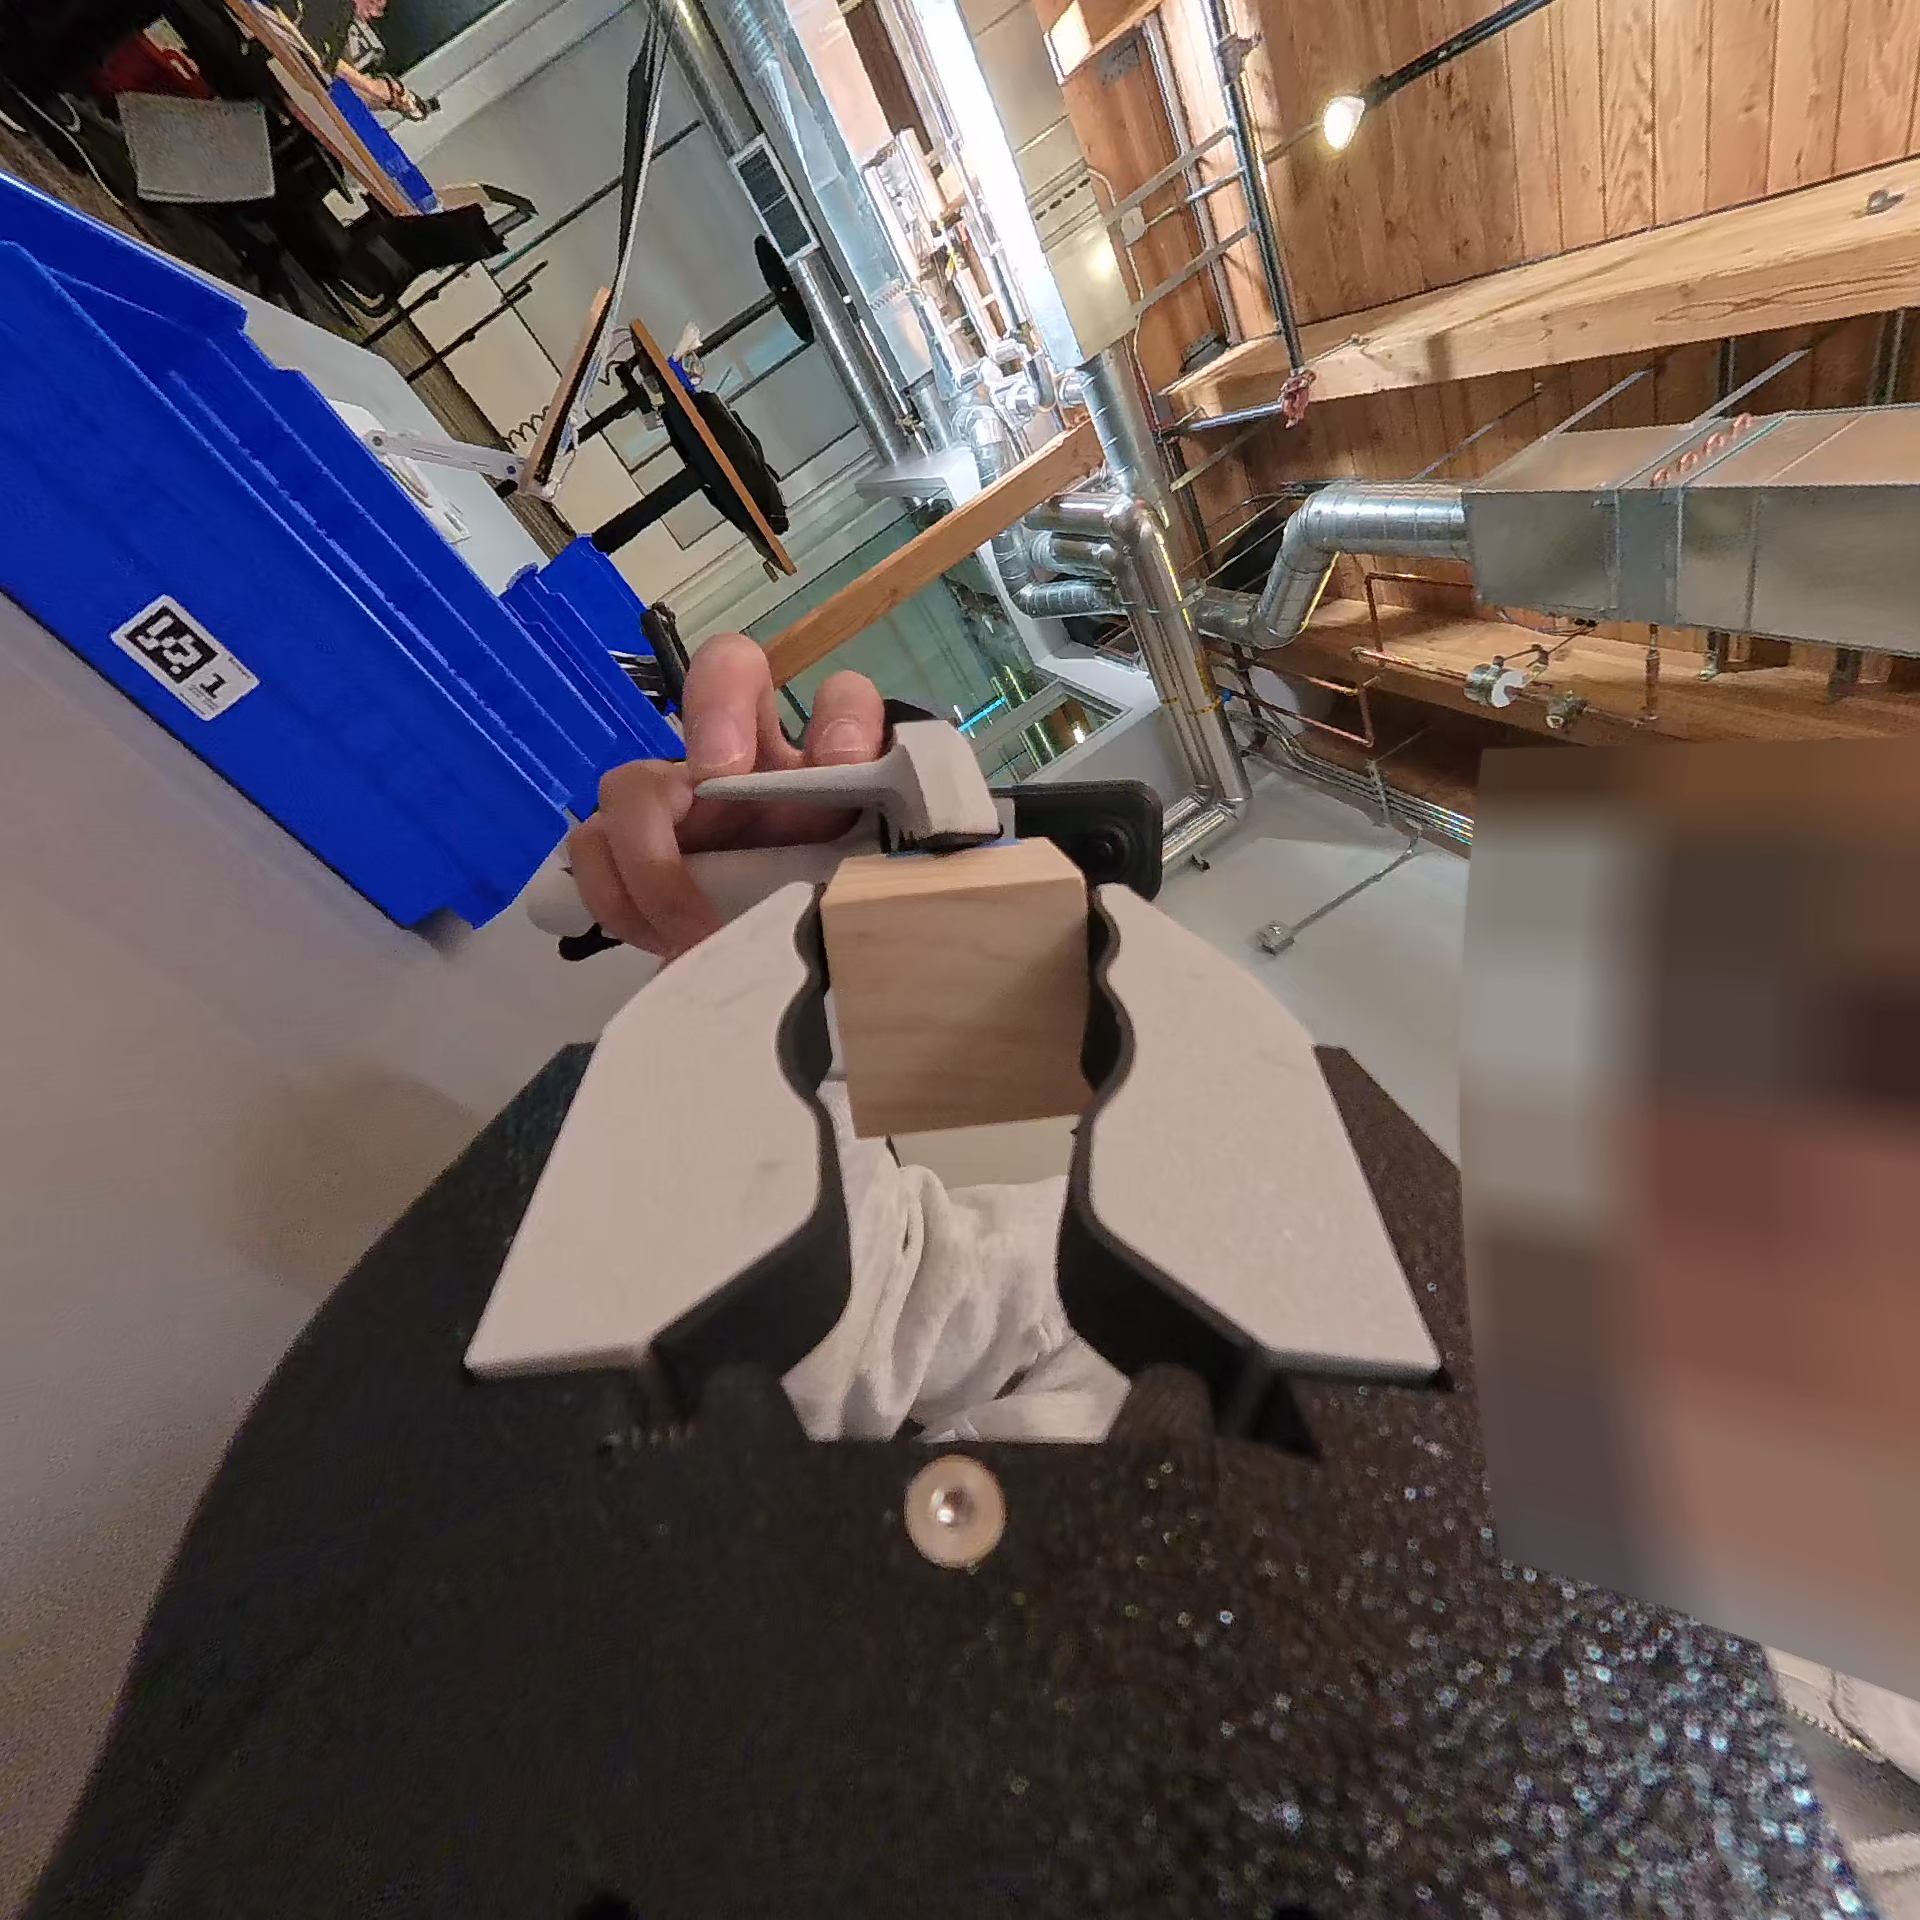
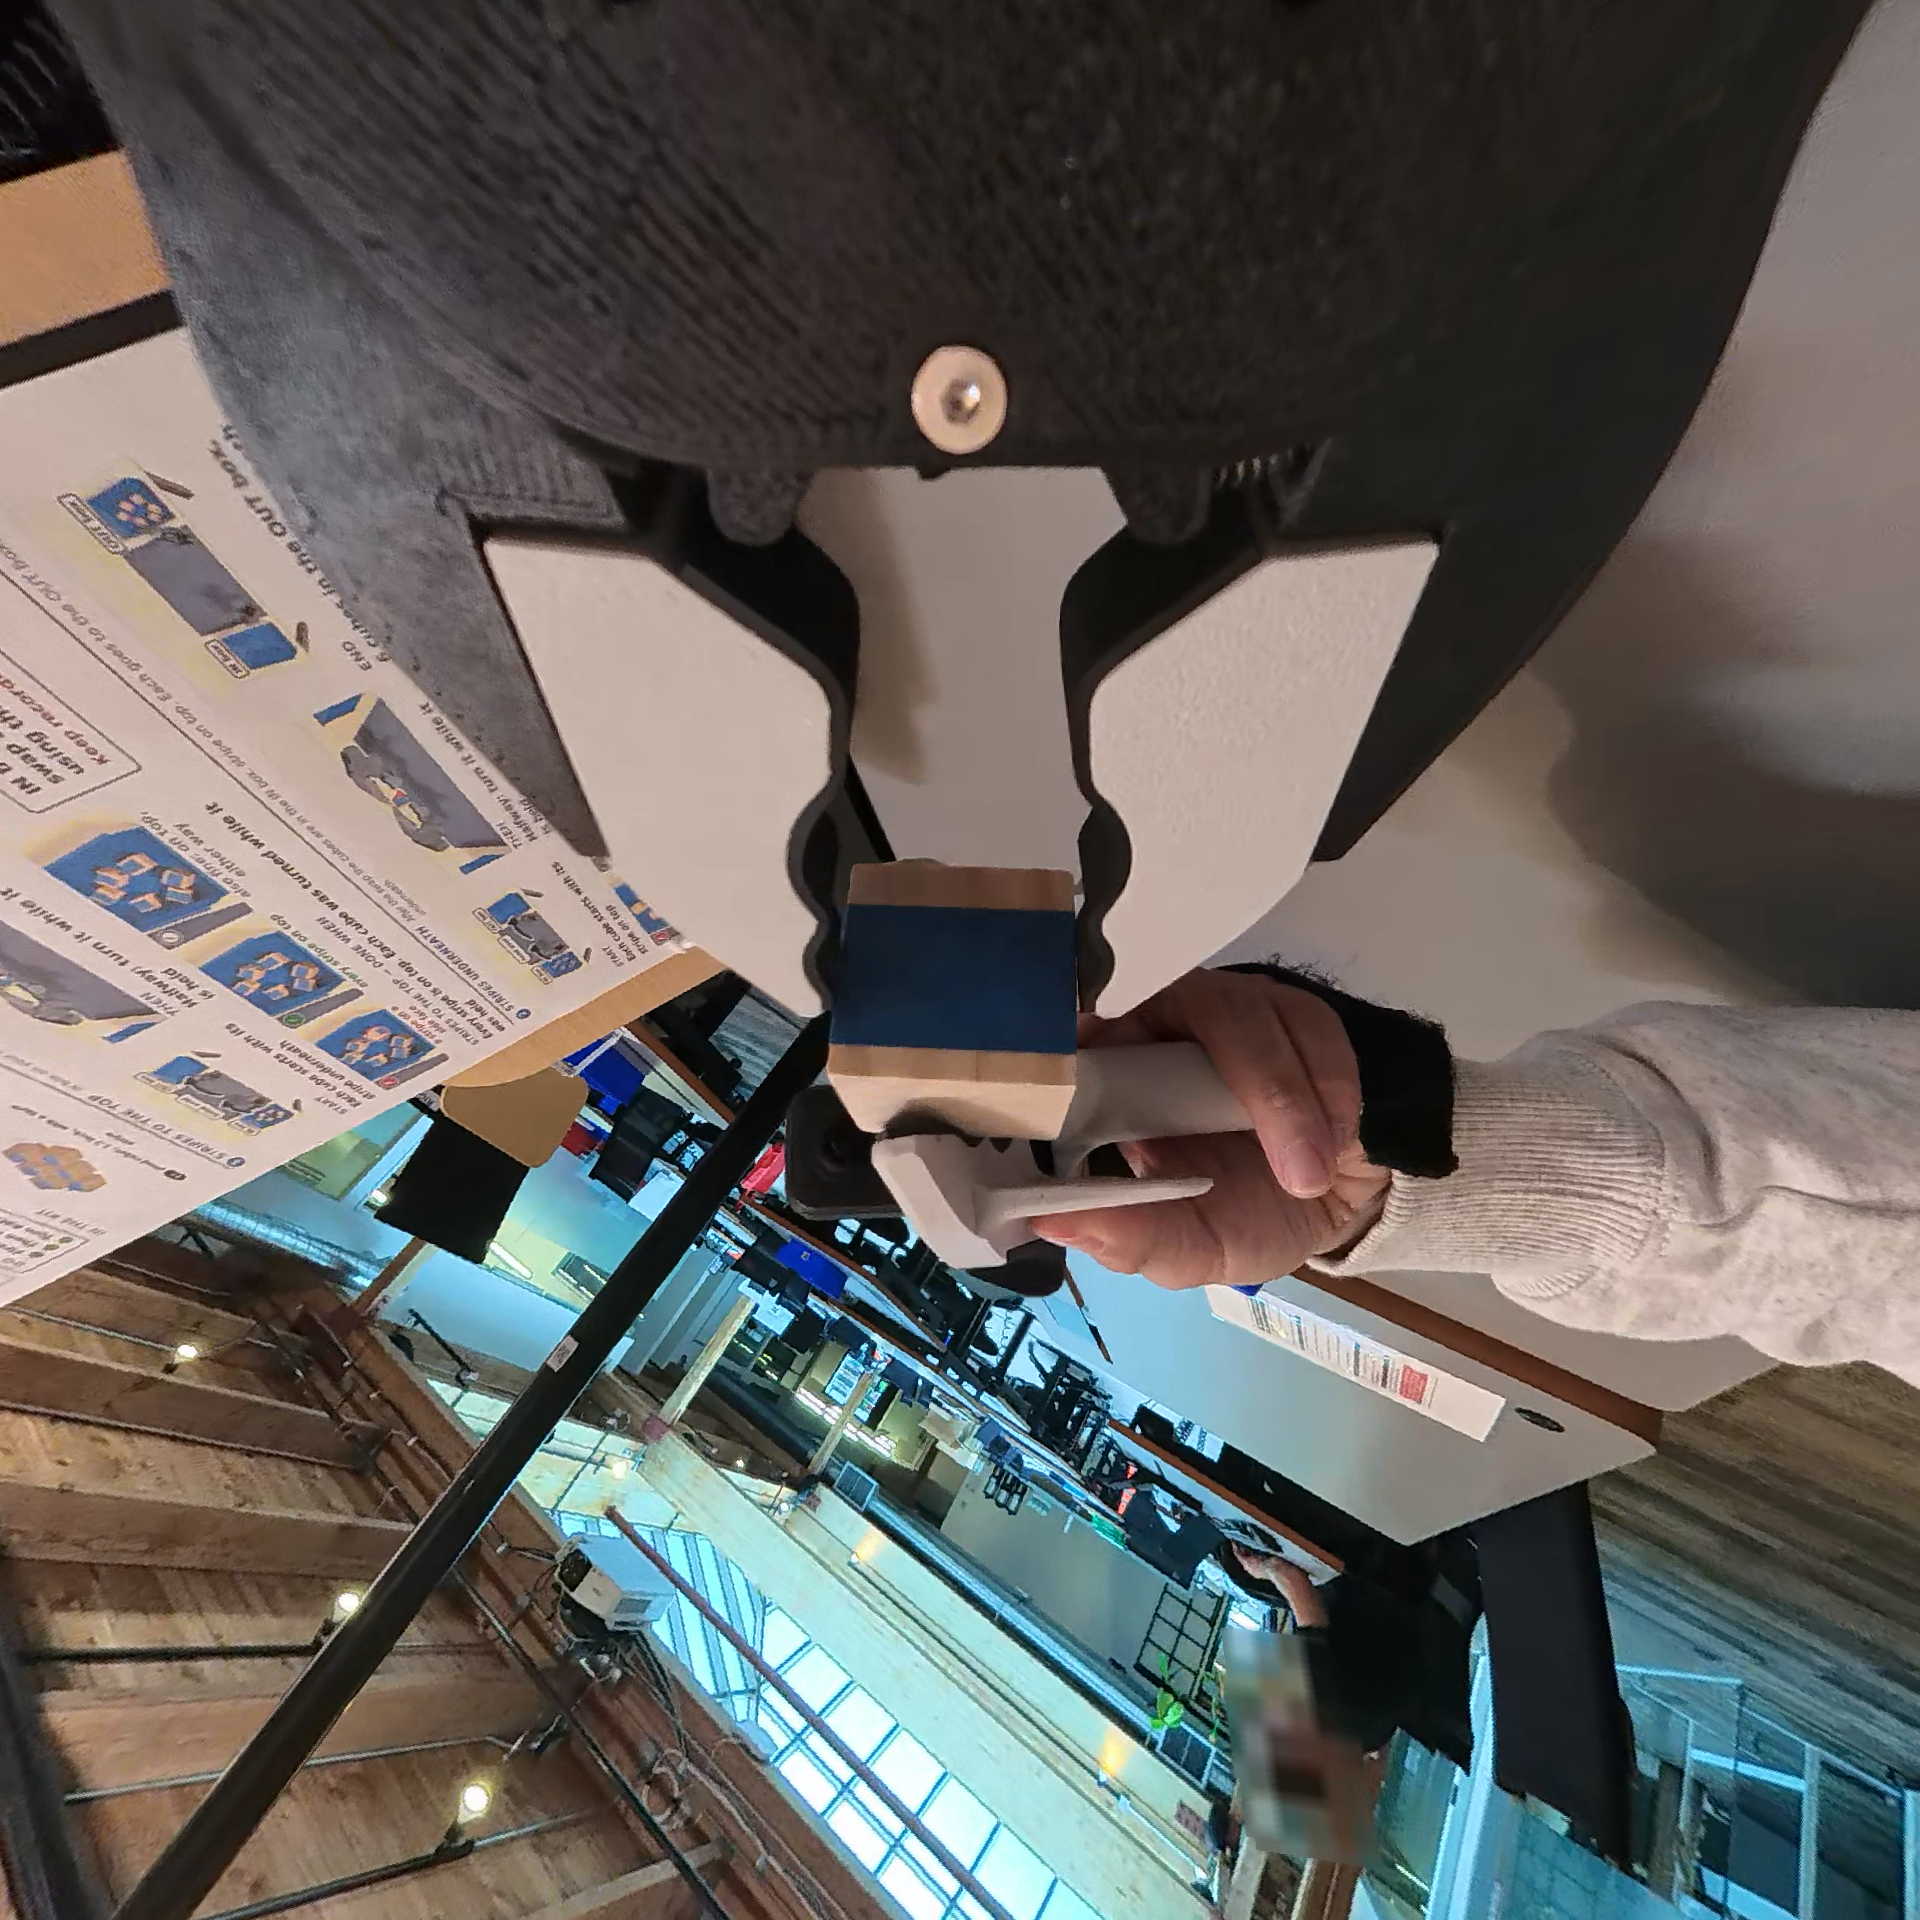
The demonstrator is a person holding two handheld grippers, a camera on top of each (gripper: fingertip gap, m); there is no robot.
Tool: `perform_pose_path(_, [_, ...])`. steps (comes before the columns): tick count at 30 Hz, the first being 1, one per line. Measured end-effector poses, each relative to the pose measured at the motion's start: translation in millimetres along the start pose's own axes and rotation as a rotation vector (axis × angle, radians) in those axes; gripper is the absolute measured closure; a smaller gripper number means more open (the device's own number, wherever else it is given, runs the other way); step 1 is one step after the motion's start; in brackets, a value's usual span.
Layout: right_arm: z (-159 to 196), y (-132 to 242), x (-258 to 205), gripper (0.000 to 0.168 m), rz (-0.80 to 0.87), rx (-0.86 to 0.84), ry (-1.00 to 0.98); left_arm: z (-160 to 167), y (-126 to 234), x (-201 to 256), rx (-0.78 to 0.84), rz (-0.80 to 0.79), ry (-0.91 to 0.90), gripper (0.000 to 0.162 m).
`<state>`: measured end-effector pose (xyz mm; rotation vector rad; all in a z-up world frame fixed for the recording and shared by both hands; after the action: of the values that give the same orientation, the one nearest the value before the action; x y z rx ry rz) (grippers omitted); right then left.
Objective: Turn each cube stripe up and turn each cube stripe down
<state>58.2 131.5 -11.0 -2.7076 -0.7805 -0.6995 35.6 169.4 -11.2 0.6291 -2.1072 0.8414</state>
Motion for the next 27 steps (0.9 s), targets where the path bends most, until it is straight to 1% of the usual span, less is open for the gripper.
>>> perform_pose_path(9, [-2, -4, 3, 0.125, -0.007, -0.022, -0.035, -4, 1, 3, 0.033, 0.006, -0.023, 0.116])
perform_pose_path(12, [-4, -5, 5, 0.125, -0.009, -0.023, -0.078, -9, 4, 2, 0.065, -0.058, -0.076, 0.114])
perform_pose_path(15, [-5, -1, 11, 0.125, 0.010, -0.022, -0.126, -14, 10, 1, 0.087, -0.169, -0.189, 0.102])
perform_pose_path(18, [-6, 5, 21, 0.125, 0.030, -0.010, -0.221, -17, 17, 4, 0.055, -0.308, -0.412, 0.089])
perform_pose_path(20, [-4, 8, 28, 0.125, 0.034, -0.010, -0.318, -19, 20, 11, 0.034, -0.382, -0.620, 0.073])
perform_pose_path(23, [0, 8, 32, 0.125, 0.012, -0.003, -0.469, -20, 22, 21, 0.027, -0.501, -0.989, 0.068])
perform_pose_path(25, [1, 7, 33, 0.125, -0.002, -0.002, -0.549, -13, 19, 21, -0.052, -0.560, -1.195, 0.066])
perform_pose_path(27, [4, 6, 32, 0.125, -0.023, -0.026, -0.633, -7, 16, 20, -0.124, -0.620, -1.373, 0.060])
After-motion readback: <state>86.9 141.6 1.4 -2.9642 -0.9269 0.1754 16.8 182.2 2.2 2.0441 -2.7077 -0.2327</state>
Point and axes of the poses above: each gripper's, where its closed fingertips meet, y back along the fingers, z out of its underside, x = y × z across the jaws, the point moved 3 cm from there along y, back along the fingers, and after that the axes turned 5 degrees about z, right-handed, at the moved point
